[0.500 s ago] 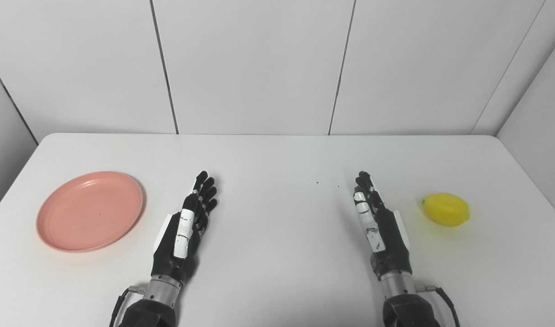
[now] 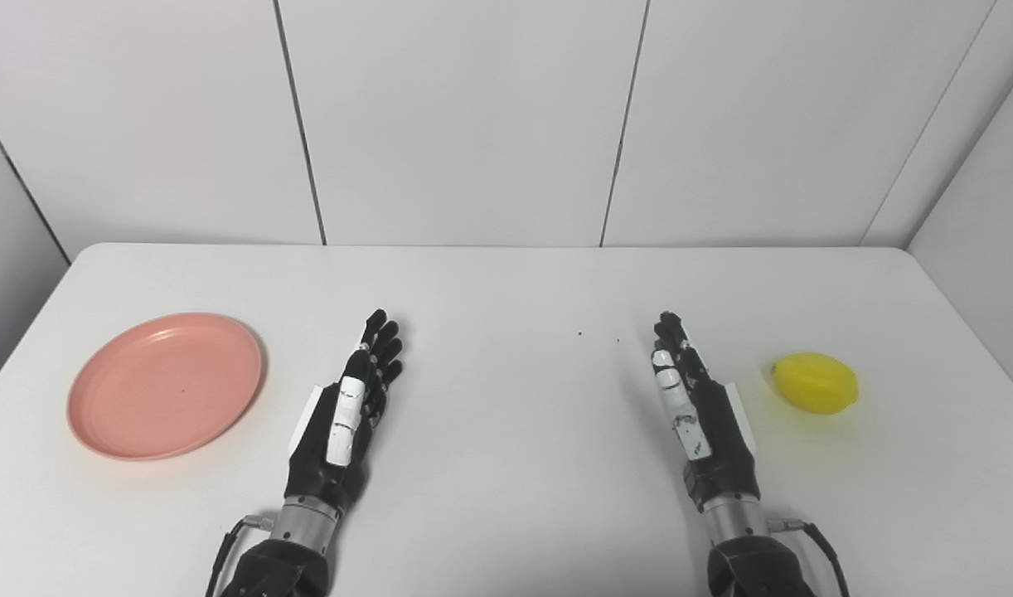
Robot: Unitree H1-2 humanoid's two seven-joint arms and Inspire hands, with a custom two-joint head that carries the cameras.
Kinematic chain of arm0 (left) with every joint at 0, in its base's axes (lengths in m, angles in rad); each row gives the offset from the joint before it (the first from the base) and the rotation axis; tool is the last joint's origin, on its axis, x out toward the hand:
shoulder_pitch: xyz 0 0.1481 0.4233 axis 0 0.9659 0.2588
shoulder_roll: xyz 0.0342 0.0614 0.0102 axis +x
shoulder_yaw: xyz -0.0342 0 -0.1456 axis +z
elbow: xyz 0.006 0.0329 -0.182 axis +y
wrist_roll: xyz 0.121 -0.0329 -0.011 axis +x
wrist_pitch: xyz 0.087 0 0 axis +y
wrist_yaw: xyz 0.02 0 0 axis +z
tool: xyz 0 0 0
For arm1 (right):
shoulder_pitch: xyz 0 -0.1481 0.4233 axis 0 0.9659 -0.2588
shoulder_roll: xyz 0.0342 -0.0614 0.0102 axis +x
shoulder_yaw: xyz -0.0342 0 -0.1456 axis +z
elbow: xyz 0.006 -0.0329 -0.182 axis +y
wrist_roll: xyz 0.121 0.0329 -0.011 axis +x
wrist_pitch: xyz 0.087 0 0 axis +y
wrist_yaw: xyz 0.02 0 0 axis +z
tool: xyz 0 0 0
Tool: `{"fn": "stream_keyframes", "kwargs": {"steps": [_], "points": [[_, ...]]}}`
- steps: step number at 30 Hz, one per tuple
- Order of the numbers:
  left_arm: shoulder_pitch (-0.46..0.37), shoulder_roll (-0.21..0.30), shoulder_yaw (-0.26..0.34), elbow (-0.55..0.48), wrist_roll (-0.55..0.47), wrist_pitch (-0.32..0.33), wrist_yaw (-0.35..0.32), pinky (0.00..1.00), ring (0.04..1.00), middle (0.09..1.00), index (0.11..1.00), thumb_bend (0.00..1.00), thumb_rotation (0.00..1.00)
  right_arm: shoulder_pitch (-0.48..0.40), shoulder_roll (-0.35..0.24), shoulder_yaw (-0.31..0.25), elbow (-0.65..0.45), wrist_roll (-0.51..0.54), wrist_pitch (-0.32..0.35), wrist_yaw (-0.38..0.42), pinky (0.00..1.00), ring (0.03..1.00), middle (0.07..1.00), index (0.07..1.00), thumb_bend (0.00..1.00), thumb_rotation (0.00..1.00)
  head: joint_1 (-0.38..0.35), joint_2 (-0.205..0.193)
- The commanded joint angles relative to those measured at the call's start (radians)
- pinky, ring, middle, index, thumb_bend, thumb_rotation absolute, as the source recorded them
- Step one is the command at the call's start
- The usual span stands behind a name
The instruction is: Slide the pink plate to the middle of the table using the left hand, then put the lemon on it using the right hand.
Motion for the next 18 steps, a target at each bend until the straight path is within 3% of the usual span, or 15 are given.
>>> {"fn": "stream_keyframes", "kwargs": {"steps": [1, 11, 18], "points": [[-0.019, -0.009, 0.000, -0.003, 0.001, -0.032, -0.002, 1.00, 1.000, 1.000, 1.000, 0.77, 0.99, -0.024, 0.000, 0.001, -0.032, 0.001, -0.033, 0.007, 1.00, 0.966, 0.951, 0.949, 0.73, 0.87, 0.001, 0.001], [-0.013, -0.014, -0.006, -0.015, 0.012, -0.022, 0.005, 1.00, 1.000, 1.000, 1.000, 0.78, 0.98, -0.016, 0.000, 0.006, -0.026, 0.008, -0.044, 0.015, 1.00, 0.959, 0.955, 0.950, 0.74, 0.87, 0.035, -0.007], [-0.012, -0.026, -0.007, -0.014, 0.031, -0.033, 0.013, 1.00, 1.000, 1.000, 1.000, 0.79, 0.97, -0.007, -0.003, 0.003, -0.024, 0.024, -0.056, 0.025, 1.00, 0.967, 0.960, 0.959, 0.67, 0.87, 0.089, -0.028]]}}
